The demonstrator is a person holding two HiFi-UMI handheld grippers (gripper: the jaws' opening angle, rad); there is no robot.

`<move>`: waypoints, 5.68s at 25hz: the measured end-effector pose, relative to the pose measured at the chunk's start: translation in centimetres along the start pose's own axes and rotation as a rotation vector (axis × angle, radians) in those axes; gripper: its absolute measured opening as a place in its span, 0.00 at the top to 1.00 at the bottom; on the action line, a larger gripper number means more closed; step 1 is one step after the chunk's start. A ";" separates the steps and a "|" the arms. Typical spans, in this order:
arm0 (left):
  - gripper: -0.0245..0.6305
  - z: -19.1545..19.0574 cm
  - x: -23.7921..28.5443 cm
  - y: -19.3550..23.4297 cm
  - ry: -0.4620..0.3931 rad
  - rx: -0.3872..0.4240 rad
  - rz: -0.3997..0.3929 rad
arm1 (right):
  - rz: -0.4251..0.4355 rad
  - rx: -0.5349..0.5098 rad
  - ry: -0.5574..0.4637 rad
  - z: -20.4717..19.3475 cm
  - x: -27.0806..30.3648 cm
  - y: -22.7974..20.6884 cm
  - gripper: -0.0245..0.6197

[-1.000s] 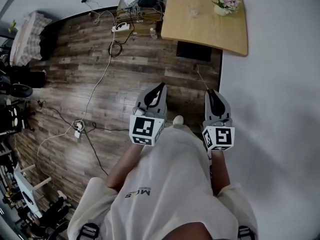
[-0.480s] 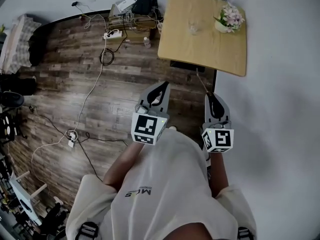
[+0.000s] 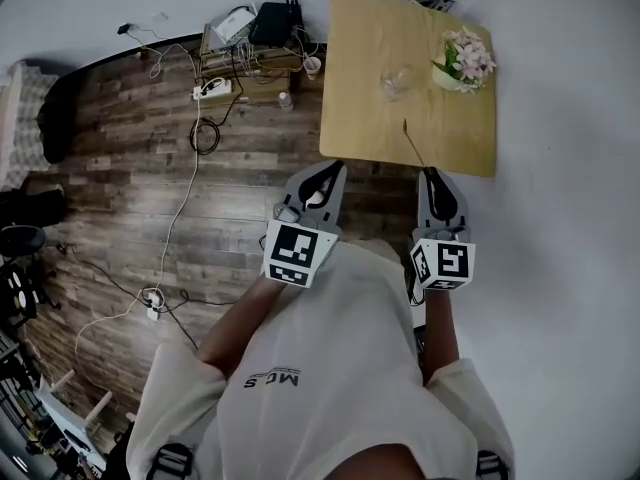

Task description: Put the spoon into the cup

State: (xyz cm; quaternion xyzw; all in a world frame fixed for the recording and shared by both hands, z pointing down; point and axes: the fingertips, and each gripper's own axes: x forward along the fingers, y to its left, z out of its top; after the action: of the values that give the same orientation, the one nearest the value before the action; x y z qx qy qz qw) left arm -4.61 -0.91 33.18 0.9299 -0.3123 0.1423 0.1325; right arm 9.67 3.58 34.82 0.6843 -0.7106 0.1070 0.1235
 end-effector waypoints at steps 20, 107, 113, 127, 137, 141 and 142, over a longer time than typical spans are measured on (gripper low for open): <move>0.95 4.0 8.3 2.9 -0.013 -0.036 0.145 | 0.125 -0.057 0.025 0.8 10.0 -7.5 0.87; 0.94 3.5 13.1 1.5 -0.013 -0.077 0.224 | 0.207 -0.025 0.057 0.1 13.3 -12.4 0.88; 0.95 5.2 12.3 0.5 -0.044 -0.081 0.227 | 0.225 -0.046 0.009 2.6 11.3 -12.6 0.88; 0.95 6.1 13.2 -1.2 -0.069 -0.069 0.189 | 0.277 -0.034 0.013 3.2 8.2 -13.0 0.88; 0.95 5.7 13.4 -2.4 -0.063 -0.054 0.161 | 0.279 -0.051 -0.031 3.7 7.2 -12.9 0.88; 0.94 5.9 13.6 -2.7 -0.063 -0.049 0.153 | 0.279 -0.054 -0.036 4.0 7.1 -12.9 0.88; 0.95 5.8 13.6 -2.8 -0.063 -0.049 0.152 | 0.278 -0.053 -0.037 4.0 7.1 -12.9 0.88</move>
State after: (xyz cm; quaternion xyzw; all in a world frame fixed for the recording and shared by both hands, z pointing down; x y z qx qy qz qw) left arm 8.57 -8.12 32.06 0.9040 -0.3892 0.1150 0.1344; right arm 22.25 -4.92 33.08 0.5778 -0.8032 0.0916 0.1125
